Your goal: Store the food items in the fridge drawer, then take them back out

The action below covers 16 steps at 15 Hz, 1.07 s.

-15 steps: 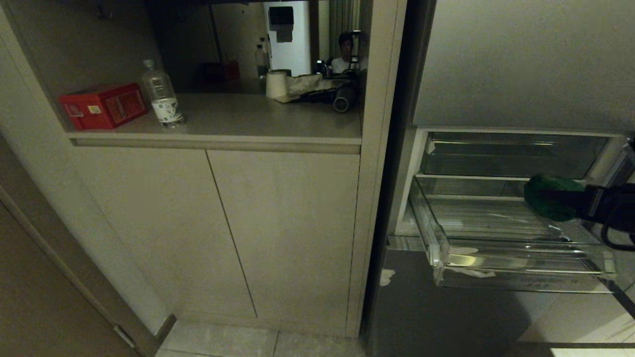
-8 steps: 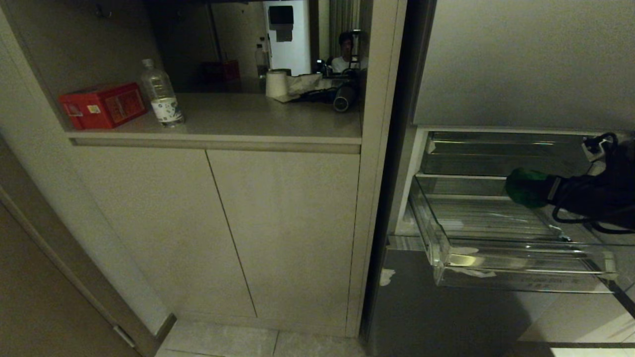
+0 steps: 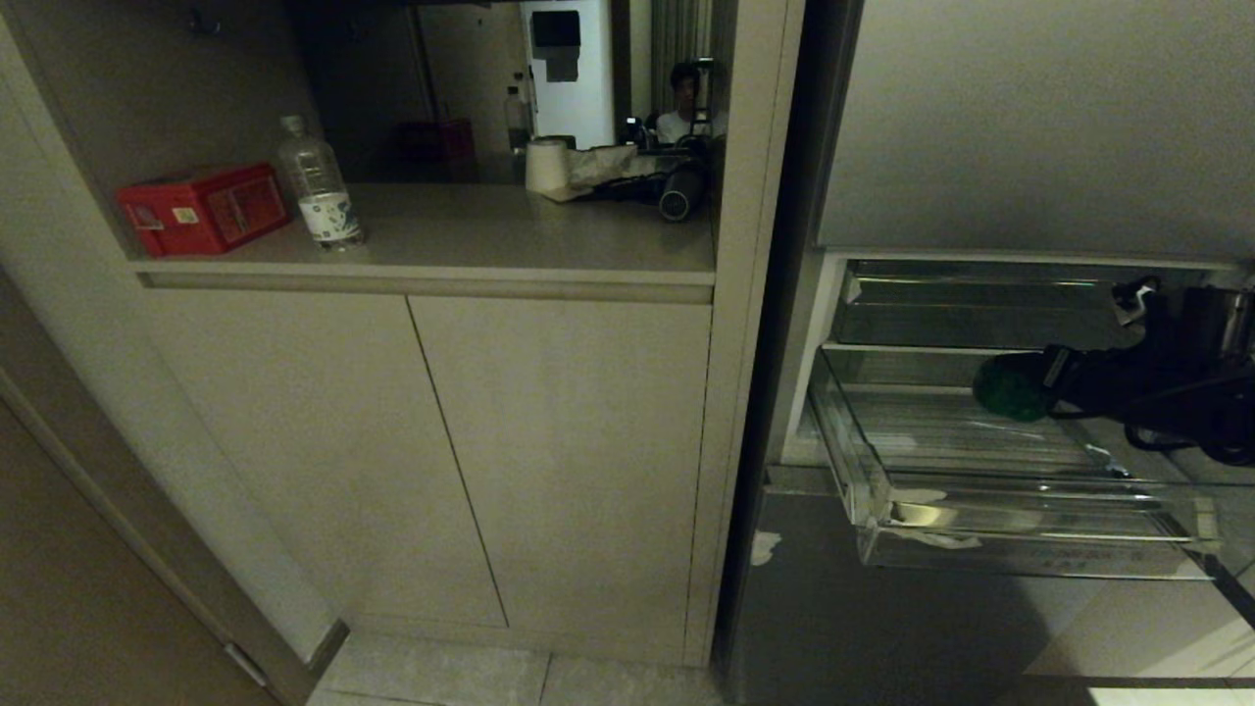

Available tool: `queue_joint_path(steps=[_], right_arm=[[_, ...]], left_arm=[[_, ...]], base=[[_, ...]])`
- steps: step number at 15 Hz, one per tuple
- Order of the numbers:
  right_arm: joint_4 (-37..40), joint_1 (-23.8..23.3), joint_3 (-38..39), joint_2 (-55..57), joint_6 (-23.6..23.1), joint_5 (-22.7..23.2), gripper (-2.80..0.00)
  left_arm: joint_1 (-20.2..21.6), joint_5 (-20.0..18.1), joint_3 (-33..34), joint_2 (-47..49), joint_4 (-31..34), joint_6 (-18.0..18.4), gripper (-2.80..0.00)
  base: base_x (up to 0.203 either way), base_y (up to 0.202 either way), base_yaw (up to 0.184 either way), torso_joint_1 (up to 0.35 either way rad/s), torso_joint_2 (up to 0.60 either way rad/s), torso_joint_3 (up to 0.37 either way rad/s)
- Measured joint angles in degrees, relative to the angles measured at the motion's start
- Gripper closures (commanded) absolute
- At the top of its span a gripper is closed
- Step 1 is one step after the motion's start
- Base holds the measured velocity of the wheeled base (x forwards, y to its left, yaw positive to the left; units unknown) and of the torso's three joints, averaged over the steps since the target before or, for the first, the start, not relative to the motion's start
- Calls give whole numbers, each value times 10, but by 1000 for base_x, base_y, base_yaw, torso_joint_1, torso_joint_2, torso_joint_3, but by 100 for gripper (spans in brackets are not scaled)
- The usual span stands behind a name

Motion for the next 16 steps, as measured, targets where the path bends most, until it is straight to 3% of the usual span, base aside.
queue_joint_path(steps=[4, 5, 9, 13, 14, 16], right_arm=[[2, -1, -3, 6, 0, 0, -280], [2, -2, 1, 3, 0, 0, 0], [13, -6, 60, -68, 3, -2, 0], [79, -39, 143, -210, -1, -42, 0], [93, -54, 156, -260, -4, -52, -280], [126, -116, 164, -364, -19, -80, -280]], left_arm=[[1, 0, 0, 0, 0, 0, 0], [0, 0, 0, 0, 0, 0, 0], [1, 0, 0, 0, 0, 0, 0], [1, 0, 0, 0, 0, 0, 0], [1, 0, 0, 0, 0, 0, 0], [1, 0, 0, 0, 0, 0, 0]], base=[[0, 0, 0, 0, 0, 0], [0, 0, 0, 0, 0, 0], [0, 0, 0, 0, 0, 0], [0, 0, 0, 0, 0, 0], [0, 0, 0, 0, 0, 0], [0, 0, 0, 0, 0, 0]])
